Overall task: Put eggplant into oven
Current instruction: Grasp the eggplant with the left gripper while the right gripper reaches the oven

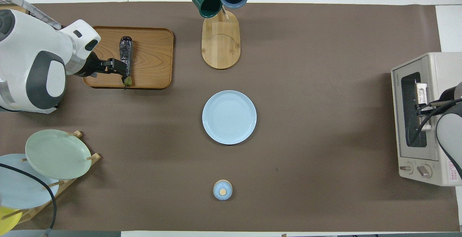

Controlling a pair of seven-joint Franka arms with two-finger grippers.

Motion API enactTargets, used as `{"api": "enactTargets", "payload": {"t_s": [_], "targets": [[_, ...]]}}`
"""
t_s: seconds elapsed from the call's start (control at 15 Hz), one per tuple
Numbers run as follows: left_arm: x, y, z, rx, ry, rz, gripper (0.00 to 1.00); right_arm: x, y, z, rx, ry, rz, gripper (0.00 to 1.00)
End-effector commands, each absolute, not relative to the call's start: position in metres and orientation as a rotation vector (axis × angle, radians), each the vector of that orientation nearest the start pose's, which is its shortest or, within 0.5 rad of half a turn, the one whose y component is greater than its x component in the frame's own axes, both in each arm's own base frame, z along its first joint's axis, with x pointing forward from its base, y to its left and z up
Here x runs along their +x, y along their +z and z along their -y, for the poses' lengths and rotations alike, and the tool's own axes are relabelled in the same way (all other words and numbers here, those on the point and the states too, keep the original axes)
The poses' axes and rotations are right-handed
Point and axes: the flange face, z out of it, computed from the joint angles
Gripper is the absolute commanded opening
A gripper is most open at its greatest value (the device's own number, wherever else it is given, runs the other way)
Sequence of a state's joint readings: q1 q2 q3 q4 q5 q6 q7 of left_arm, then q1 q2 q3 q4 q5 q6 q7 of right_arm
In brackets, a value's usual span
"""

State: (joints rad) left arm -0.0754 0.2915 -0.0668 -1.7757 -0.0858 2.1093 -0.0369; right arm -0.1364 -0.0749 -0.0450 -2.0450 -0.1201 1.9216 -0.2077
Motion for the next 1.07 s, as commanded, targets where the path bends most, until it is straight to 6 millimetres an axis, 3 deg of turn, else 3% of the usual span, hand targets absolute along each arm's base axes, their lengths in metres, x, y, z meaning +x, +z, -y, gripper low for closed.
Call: {"api": "enactTargets", "payload": {"t_s": [0.0, 0.27, 0.53, 0.67, 1.0], "targets": [[0.638, 0.371, 0.097, -3.249, -0.087, -0.094, 1.00, 0.507, 0.456, 0.107, -3.238, 0.121, 0.144, 0.00], [0.647, 0.338, 0.099, -3.248, -0.112, -0.086, 1.00, 0.505, 0.436, 0.092, -3.213, 0.105, 0.153, 0.00], [0.651, 0.312, 0.110, -3.244, -0.158, -0.122, 1.00, 0.513, 0.412, 0.052, -3.177, 0.091, 0.194, 0.00], [0.652, 0.306, 0.109, -3.237, -0.159, -0.128, 1.00, 0.520, 0.400, 0.036, -3.177, 0.063, 0.225, 0.00], [0.656, 0.305, 0.104, -3.223, -0.194, -0.209, 1.00, 0.516, 0.358, 0.034, -3.175, 0.021, 0.238, 0.00]]}}
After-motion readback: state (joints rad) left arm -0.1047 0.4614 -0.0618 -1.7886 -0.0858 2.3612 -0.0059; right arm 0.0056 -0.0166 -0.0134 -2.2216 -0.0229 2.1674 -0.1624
